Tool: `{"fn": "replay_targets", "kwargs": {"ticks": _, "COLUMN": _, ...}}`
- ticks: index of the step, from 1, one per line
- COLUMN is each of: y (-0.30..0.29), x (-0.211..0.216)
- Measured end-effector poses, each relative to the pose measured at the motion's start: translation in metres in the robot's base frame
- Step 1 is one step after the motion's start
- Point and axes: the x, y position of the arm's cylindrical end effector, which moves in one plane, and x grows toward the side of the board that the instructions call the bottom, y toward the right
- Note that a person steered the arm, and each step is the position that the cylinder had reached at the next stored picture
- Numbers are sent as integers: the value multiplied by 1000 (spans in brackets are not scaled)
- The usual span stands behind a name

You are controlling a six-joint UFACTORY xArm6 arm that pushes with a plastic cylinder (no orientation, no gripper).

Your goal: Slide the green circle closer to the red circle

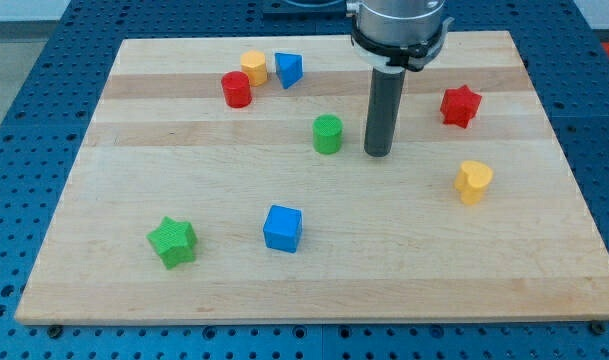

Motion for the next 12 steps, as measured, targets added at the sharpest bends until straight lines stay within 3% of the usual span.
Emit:
{"fn": "replay_targets", "kwargs": {"ticks": 2, "y": -59, "x": 0}}
{"fn": "replay_targets", "kwargs": {"ticks": 3, "y": -56, "x": 0}}
{"fn": "replay_targets", "kwargs": {"ticks": 4, "y": -16, "x": -10}}
{"fn": "replay_targets", "kwargs": {"ticks": 7, "y": -24, "x": -28}}
{"fn": "replay_targets", "kwargs": {"ticks": 8, "y": -38, "x": -28}}
{"fn": "replay_targets", "kwargs": {"ticks": 9, "y": -93, "x": -28}}
{"fn": "replay_targets", "kwargs": {"ticks": 10, "y": -99, "x": -28}}
{"fn": "replay_targets", "kwargs": {"ticks": 12, "y": -108, "x": 33}}
